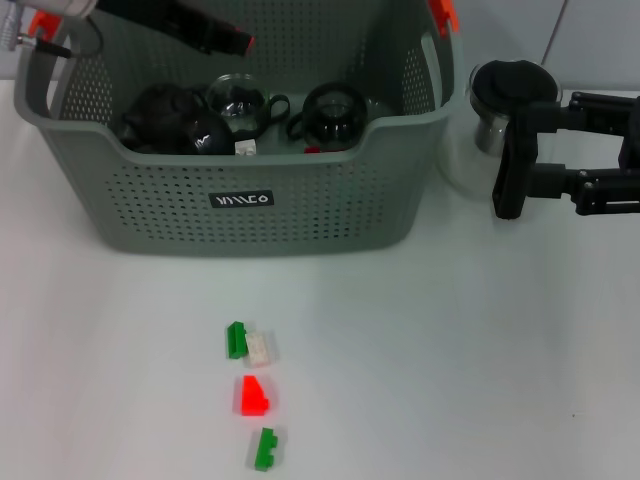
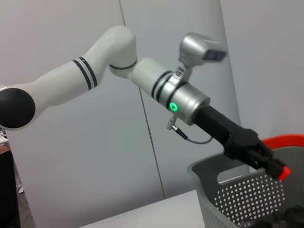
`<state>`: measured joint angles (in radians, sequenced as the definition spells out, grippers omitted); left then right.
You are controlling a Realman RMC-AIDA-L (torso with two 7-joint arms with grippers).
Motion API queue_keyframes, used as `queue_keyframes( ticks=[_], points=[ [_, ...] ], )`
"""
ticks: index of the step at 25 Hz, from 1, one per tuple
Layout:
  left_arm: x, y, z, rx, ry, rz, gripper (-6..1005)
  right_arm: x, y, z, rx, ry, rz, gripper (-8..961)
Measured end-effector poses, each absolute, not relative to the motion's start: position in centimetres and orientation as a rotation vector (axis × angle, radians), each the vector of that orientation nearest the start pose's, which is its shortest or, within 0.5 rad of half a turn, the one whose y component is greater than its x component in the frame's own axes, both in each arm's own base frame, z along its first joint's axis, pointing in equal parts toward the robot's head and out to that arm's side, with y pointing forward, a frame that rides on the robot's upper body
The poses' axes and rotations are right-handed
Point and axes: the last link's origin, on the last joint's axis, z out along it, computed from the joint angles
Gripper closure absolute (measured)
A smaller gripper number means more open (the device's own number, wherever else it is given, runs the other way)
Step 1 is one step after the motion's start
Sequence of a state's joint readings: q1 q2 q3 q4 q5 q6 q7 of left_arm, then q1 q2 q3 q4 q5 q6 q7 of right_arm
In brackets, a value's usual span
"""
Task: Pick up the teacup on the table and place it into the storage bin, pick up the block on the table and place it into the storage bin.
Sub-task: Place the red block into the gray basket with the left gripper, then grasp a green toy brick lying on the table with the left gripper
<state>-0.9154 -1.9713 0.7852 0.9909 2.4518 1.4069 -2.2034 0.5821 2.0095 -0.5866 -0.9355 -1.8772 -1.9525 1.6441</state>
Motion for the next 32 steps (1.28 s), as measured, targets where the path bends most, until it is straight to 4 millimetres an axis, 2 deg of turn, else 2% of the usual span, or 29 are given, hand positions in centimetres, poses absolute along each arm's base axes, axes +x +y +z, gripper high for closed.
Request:
queue_keyframes(
  ticks=[5, 10, 15, 16, 18, 23, 26, 32],
  points=[
    [-15.3, 46.0, 7.4, -2.45, -0.803, -0.069, 802, 20.3, 33.0, 9.2, -2.841, 0.432, 0.947, 75],
    [-15.1, 45.9, 7.3, -2.455, -0.785, -0.037, 797, 20.4, 33.0, 9.2, -2.834, 0.426, 0.95, 75],
    [-13.3, 44.0, 8.5, -2.541, -0.761, 0.005, 583, 20.5, 33.0, 9.4, -2.825, 0.425, 0.953, 75],
    [-13.3, 44.0, 8.5, -2.541, -0.761, 0.005, 497, 20.5, 33.0, 9.4, -2.822, 0.426, 0.954, 75],
    [-11.9, 41.9, 9.5, -2.616, -0.75, 0.063, 325, 20.6, 33.0, 9.6, -2.816, 0.426, 0.955, 75],
    [-10.7, 37.8, 9.7, -2.77, -0.758, 0.201, 146, 20.8, 33.0, 9.7, -2.812, 0.429, 0.953, 75],
    [-10.6, 35.8, 9.2, -2.827, -0.727, 0.271, 114, 20.8, 33.0, 9.7, -2.812, 0.429, 0.956, 74],
    [-11.8, 33.6, 7.0, -2.873, -0.683, 0.423, 51, 20.7, 33.1, 9.4, -2.815, 0.426, 0.972, 74]
  ],
)
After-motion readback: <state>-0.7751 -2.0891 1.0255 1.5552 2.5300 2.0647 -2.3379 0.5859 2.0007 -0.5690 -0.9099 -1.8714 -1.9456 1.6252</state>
